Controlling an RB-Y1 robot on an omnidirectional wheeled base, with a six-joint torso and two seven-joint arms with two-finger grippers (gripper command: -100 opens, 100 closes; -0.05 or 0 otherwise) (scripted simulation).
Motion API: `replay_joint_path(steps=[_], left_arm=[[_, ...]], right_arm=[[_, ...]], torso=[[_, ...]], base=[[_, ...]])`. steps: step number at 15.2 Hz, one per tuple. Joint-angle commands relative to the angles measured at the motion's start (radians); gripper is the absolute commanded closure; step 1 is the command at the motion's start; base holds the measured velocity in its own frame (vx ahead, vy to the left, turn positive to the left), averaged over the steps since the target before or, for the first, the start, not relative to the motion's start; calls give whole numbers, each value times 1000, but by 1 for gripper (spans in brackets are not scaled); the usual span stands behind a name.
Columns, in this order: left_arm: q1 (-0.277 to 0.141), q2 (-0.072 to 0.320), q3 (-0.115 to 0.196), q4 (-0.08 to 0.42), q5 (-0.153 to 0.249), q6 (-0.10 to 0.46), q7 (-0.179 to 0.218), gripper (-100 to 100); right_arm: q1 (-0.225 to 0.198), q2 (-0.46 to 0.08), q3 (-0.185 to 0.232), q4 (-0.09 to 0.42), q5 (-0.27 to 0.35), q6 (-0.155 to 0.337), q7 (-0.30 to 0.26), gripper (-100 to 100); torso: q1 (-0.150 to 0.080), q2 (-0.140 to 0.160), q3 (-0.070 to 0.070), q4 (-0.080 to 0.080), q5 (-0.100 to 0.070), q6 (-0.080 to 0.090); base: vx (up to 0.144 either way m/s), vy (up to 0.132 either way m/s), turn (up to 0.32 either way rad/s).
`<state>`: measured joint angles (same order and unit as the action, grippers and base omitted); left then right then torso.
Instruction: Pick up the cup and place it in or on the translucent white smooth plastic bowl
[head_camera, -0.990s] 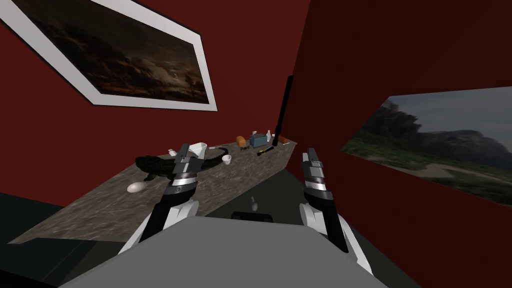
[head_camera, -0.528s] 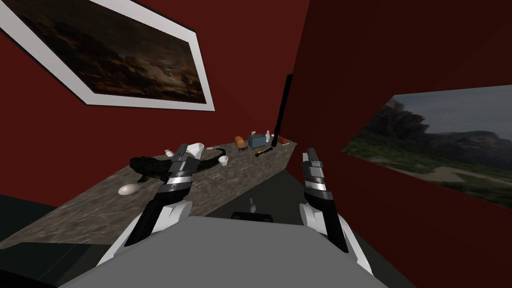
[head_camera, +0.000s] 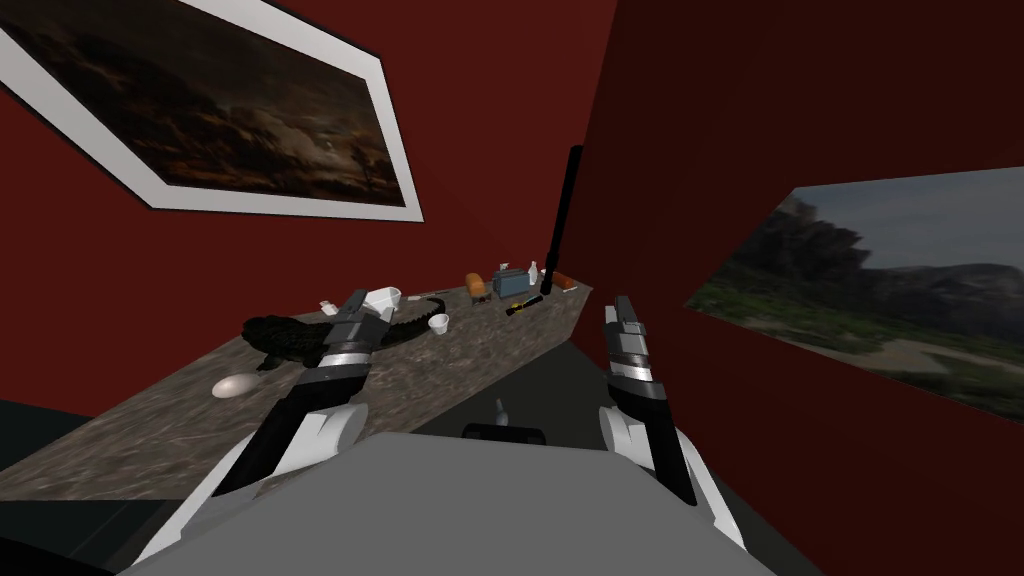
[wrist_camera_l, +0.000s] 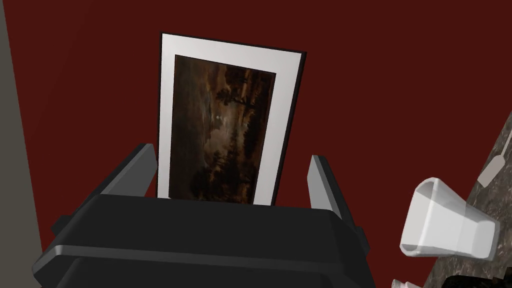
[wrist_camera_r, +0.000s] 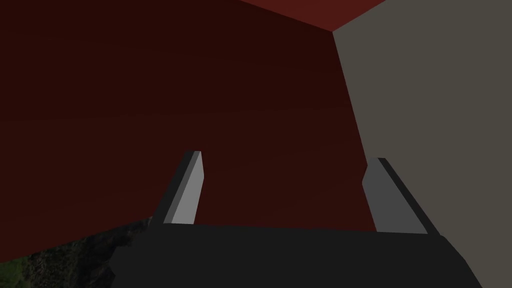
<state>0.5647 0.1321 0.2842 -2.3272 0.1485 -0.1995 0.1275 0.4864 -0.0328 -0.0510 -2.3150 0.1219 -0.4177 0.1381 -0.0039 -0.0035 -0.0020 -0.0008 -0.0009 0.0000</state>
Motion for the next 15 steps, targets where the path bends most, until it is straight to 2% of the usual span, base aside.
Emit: replay_joint_path(steps=[1,3,4,6,7,8,11,12,15], left_arm=[[2,2,36,-7,15,50,5,-100],[2,2,36,-7,15,88,5,-100],[8,4,69,-15,30,112,12,-100],[8,4,69,-15,30,154,12,-100],[8,4,69,-15,30,155,12,-100],[15,6,103,-23,46,191,19,-100],[15,6,103,-23,46,224,19,-100],[23,7,138,-31,62,260,26,-100],[23,7,138,-31,62,296,26,-100]], right_arm=[[0,0,0,0,0,0,0,0],[0,0,0,0,0,0,0,0],[0,0,0,0,0,0,0,0],[0,0,0,0,0,0,0,0],[0,0,0,0,0,0,0,0],[0,0,0,0,0,0,0,0],[0,0,0,0,0,0,0,0],[0,0,0,0,0,0,0,0],[0,0,0,0,0,0,0,0]], torso=[[0,0,0,0,0,0],[-1,-1,-1,0,0,0],[0,-1,0,0,0,0],[-1,0,0,0,0,0],[0,0,0,0,0,0],[1,0,0,0,0,0],[1,0,0,0,0,0],[2,0,0,0,0,0],[0,0,0,0,0,0]], base=[[54,-58,-8],[57,-61,-5],[49,-65,-13],[49,-60,-2],[28,-27,0],[32,-35,-19],[47,-37,-8],[44,-60,-26],[44,-51,-8]])
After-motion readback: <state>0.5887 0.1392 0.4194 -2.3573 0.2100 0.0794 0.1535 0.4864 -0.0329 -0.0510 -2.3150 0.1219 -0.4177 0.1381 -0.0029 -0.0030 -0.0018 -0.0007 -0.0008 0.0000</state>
